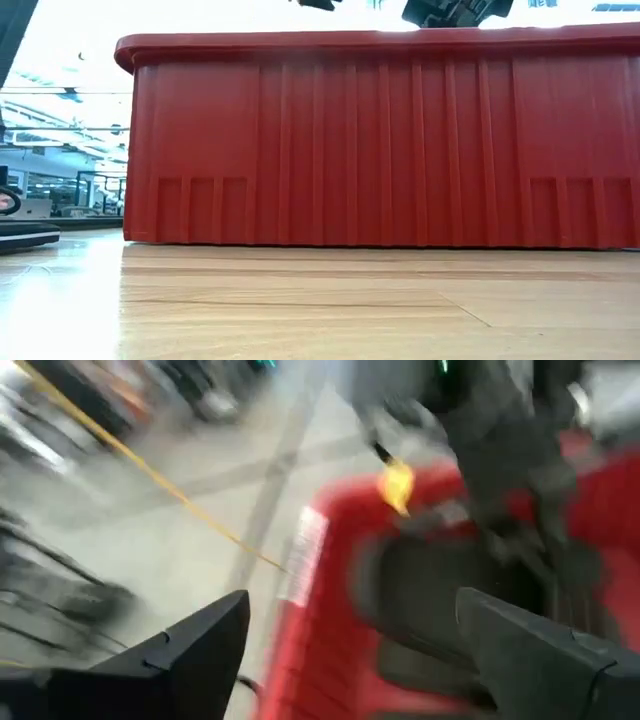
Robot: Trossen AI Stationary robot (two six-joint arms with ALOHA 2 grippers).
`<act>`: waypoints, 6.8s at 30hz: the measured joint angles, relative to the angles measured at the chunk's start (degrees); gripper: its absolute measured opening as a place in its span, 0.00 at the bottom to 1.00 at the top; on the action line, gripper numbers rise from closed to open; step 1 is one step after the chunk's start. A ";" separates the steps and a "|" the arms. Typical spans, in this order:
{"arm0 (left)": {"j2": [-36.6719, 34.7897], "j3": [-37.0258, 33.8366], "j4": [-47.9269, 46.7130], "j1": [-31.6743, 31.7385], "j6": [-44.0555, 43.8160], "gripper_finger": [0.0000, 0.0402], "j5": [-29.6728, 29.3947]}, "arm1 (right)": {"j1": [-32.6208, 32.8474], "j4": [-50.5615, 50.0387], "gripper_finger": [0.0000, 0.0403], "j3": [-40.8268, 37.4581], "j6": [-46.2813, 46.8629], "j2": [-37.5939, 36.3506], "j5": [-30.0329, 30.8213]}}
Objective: Pick and place slides into bin
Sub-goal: Put the black slide into the red bin, then put the right black flip flop into the red bin
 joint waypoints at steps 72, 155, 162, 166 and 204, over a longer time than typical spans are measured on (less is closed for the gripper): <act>-44.80 -56.38 42.85 4.59 -31.08 0.00 25.34 | -10.38 14.48 0.00 -19.85 11.99 2.71 -16.42; -58.20 -69.09 43.67 9.58 -40.06 0.07 25.44 | -15.97 23.49 0.42 -29.75 15.15 -2.23 -17.12; -58.18 -69.09 42.03 9.56 -39.73 0.06 25.44 | -15.97 24.21 0.42 -29.75 15.10 -5.23 -14.39; -57.89 -69.07 40.95 9.56 -39.65 0.06 24.08 | -15.97 27.08 0.42 -29.73 16.80 -8.10 -14.38; -50.85 -69.05 41.05 7.04 -31.65 0.00 18.80 | 18.45 59.73 0.00 -29.64 44.69 -27.23 13.24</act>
